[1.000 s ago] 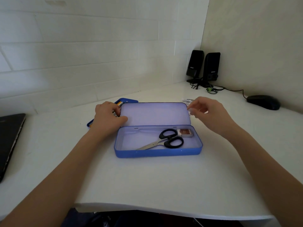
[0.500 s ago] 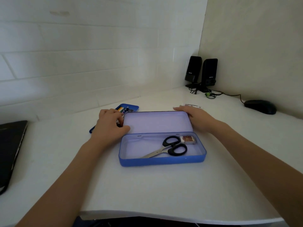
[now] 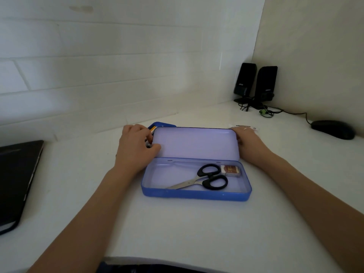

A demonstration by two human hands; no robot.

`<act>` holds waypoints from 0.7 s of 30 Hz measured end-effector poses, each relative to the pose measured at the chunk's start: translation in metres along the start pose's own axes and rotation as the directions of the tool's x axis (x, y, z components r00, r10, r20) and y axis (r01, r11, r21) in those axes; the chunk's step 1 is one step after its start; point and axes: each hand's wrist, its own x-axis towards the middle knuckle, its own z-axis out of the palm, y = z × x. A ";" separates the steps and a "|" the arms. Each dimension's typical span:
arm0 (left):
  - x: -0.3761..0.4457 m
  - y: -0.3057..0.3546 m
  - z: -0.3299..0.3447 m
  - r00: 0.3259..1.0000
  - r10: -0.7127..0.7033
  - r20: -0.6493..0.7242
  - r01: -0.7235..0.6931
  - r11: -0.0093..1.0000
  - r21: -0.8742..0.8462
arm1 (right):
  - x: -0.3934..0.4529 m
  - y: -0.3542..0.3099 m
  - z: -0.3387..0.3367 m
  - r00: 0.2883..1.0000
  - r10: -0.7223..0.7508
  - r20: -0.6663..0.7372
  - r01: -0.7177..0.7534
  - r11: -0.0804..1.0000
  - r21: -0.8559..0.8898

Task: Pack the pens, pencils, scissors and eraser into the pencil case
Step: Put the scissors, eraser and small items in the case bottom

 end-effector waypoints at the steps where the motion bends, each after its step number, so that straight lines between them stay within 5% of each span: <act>1: 0.000 0.001 0.000 1.000 -0.008 -0.005 0.008 1.000 0.005 | -0.003 -0.003 -0.004 0.999 0.037 -0.010 -0.037 0.999 0.034; 6: -0.003 0.005 0.000 0.999 -0.043 -0.024 0.043 0.999 0.008 | -0.009 -0.029 -0.035 0.936 0.286 -0.207 -0.197 0.910 0.366; 9: -0.003 0.006 0.000 0.998 -0.060 -0.010 0.060 0.998 0.009 | -0.024 -0.063 -0.066 0.961 0.277 -0.015 -0.224 0.805 0.549; 12: -0.003 0.007 -0.001 0.997 -0.076 0.010 0.076 0.997 0.009 | -0.047 -0.096 -0.078 0.958 0.157 0.239 -0.260 0.828 0.497; 21: -0.003 0.008 -0.001 0.996 -0.082 0.020 0.082 0.997 0.004 | -0.076 -0.097 -0.061 0.942 0.071 0.327 -0.150 0.963 0.223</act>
